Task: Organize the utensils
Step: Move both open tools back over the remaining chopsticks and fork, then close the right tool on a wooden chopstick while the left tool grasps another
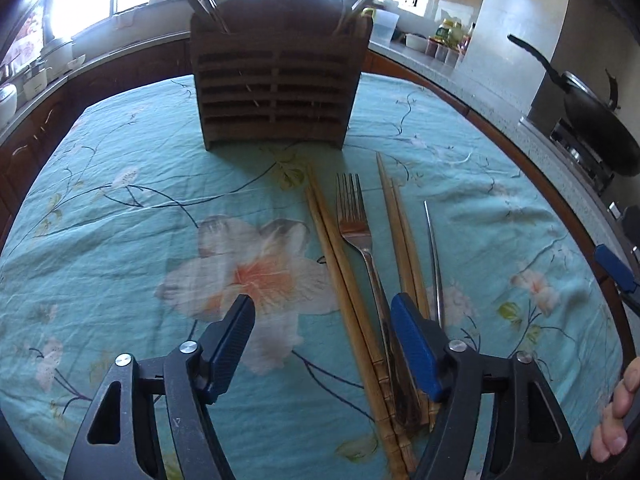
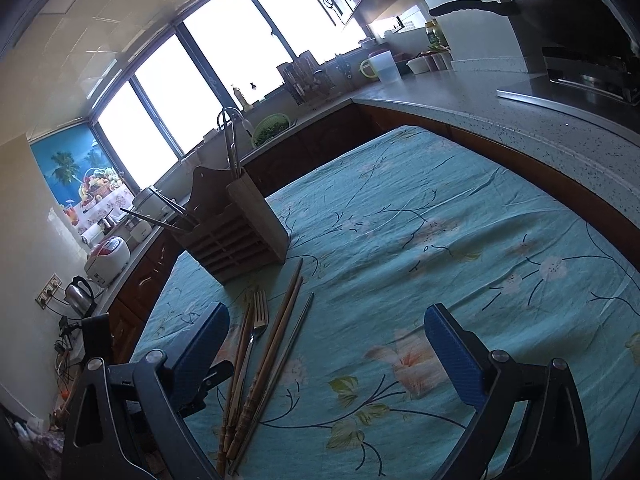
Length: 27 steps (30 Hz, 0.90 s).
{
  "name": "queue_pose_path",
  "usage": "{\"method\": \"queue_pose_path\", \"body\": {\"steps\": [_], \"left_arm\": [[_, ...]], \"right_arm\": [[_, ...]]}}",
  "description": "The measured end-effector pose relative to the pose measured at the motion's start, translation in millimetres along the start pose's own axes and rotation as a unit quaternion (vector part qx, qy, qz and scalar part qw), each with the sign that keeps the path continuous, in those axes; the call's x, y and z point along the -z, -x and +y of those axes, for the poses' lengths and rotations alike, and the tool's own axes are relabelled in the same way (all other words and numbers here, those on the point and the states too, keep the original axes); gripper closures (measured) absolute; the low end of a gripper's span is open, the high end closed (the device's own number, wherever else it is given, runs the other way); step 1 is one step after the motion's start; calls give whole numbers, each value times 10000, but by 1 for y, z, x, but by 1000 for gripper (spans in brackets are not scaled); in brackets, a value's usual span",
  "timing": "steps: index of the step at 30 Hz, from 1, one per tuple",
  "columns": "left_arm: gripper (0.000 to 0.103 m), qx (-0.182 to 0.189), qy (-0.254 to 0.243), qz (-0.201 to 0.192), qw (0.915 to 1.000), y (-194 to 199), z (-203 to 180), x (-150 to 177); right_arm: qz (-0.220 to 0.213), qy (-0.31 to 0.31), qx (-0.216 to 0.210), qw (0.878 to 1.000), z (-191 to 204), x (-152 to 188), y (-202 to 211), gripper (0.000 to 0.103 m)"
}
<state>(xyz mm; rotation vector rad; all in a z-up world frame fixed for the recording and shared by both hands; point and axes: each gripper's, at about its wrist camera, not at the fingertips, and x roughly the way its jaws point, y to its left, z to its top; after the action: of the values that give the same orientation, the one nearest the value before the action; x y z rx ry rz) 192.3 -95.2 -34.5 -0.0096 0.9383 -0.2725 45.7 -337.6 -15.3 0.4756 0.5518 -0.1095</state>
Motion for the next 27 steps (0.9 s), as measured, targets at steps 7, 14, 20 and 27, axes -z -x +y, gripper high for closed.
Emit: {"method": "queue_pose_path", "body": {"steps": [7, 14, 20, 27], "left_arm": [[40, -58, -51, 51, 10000, -9, 0, -2], [54, -179, -65, 75, 9998, 17, 26, 26], [57, 116, 368, 161, 9991, 36, 48, 31], [57, 231, 592, -17, 9980, 37, 66, 5]], "right_arm": [[354, 210, 40, 9991, 7, -1, -24, 22], [998, 656, 70, 9928, 30, 9, -64, 53], [1426, 1116, 0, 9835, 59, 13, -109, 65], [1524, 1279, 450, 9790, 67, -16, -167, 80]]}}
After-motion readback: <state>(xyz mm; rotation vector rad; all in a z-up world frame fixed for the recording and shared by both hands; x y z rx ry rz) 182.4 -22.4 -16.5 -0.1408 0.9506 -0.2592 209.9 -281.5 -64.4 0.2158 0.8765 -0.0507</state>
